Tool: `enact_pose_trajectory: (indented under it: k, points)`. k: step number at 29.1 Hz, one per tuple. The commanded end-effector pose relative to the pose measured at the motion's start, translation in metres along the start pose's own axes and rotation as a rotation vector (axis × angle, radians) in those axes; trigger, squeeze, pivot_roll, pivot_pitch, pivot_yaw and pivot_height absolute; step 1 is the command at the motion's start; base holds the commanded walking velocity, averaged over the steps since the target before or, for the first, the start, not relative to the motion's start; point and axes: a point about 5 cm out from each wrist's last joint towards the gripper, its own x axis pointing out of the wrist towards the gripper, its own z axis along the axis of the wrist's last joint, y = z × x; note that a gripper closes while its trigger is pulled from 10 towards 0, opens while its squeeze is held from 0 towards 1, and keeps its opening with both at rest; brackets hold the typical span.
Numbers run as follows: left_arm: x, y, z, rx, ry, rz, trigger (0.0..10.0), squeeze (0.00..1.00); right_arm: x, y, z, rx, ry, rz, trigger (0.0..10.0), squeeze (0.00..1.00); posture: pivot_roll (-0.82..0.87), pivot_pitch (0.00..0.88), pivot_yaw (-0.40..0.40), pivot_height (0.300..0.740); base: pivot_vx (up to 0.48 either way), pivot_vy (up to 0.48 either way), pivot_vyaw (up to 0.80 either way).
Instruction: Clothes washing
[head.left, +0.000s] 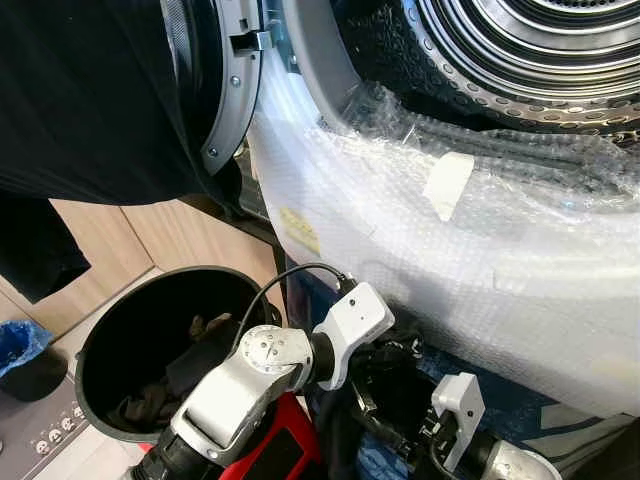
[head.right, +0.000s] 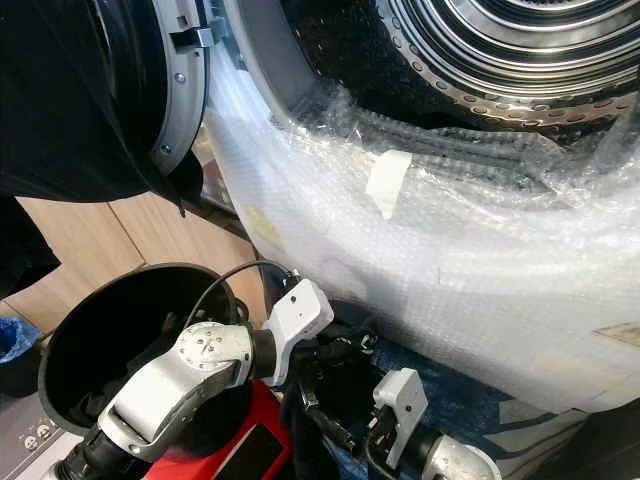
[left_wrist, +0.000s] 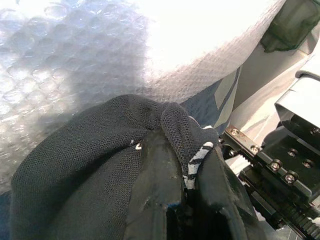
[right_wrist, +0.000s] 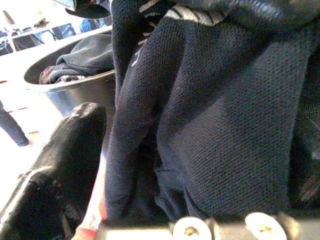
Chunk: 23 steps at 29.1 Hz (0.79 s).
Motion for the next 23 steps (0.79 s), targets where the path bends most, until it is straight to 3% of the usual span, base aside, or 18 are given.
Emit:
enact_pose_trajectory:
  k: [1,8,13,21,23]
  points:
    - [0.005,-0.008,0.021,0.031,-0.094,-0.047,0.0,0.00,0.008,0.014,-0.013,0.037,0.061,0.066,10.0,0.00,0.14,0.135,0.098,0.740,0.000,0.000,0.00]
    - [0.008,-0.008,0.025,0.032,-0.103,-0.031,0.0,0.00,0.023,-0.001,-0.018,0.005,0.090,-0.067,10.0,0.00,0.15,0.135,0.096,0.740,0.000,0.000,0.00]
    - [0.012,-0.012,0.027,0.029,-0.111,-0.038,0.0,0.00,0.029,-0.002,-0.020,-0.014,0.083,-0.127,10.0,0.00,0.15,0.132,0.096,0.740,0.000,0.000,0.00]
    - [0.020,-0.022,0.033,0.021,-0.126,-0.068,0.0,0.00,0.036,-0.002,-0.013,0.054,-0.013,-0.191,10.0,0.00,0.15,0.127,0.087,0.740,0.000,0.000,0.00]
    - [0.020,-0.025,0.030,0.013,-0.116,-0.069,0.0,0.00,0.039,-0.003,-0.019,0.041,0.018,-0.227,10.0,0.00,0.14,0.131,0.092,0.740,0.000,0.000,0.00]
